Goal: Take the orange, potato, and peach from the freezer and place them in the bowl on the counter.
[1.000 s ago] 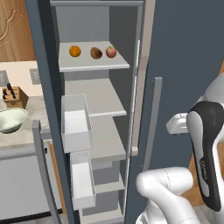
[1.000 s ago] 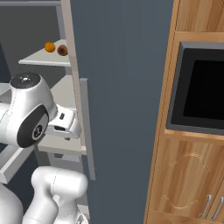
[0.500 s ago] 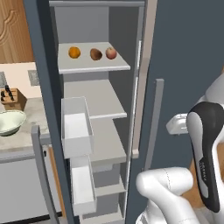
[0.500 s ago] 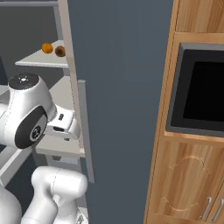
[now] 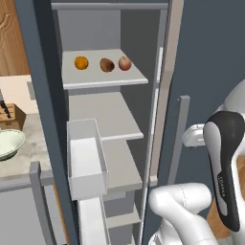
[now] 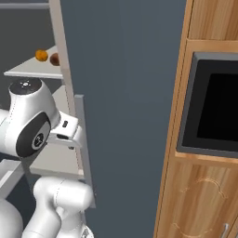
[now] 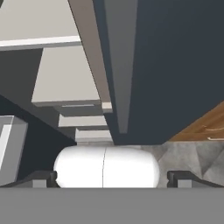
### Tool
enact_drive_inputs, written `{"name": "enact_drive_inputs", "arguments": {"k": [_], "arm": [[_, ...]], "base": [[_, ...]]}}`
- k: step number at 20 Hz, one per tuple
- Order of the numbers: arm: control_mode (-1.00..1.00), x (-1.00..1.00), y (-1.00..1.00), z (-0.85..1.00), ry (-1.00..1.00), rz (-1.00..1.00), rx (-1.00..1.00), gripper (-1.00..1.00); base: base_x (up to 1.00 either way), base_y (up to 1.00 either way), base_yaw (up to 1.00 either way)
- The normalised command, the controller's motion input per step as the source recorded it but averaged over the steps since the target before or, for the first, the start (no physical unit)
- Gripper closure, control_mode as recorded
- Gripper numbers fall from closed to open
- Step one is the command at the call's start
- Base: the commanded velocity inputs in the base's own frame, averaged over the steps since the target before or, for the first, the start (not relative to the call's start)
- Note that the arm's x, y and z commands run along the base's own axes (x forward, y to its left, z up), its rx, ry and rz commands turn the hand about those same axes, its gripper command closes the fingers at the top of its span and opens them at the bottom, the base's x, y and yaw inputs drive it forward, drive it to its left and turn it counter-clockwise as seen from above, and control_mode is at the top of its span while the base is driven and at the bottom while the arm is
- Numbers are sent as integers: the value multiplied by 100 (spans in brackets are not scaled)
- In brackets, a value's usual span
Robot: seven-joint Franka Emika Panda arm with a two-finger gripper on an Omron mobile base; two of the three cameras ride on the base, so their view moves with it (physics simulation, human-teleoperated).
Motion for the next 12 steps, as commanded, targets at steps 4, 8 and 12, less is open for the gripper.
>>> {"name": "enact_drive_inputs", "arguments": {"k": [4, 8, 12], "arm": [[100, 0, 0, 0, 0, 0, 0, -100], [100, 0, 0, 0, 0, 0, 0, -100], [100, 0, 0, 0, 0, 0, 0, -100]], "base": [[24, 29, -2], [15, 41, 0], [28, 34, 0]]}}
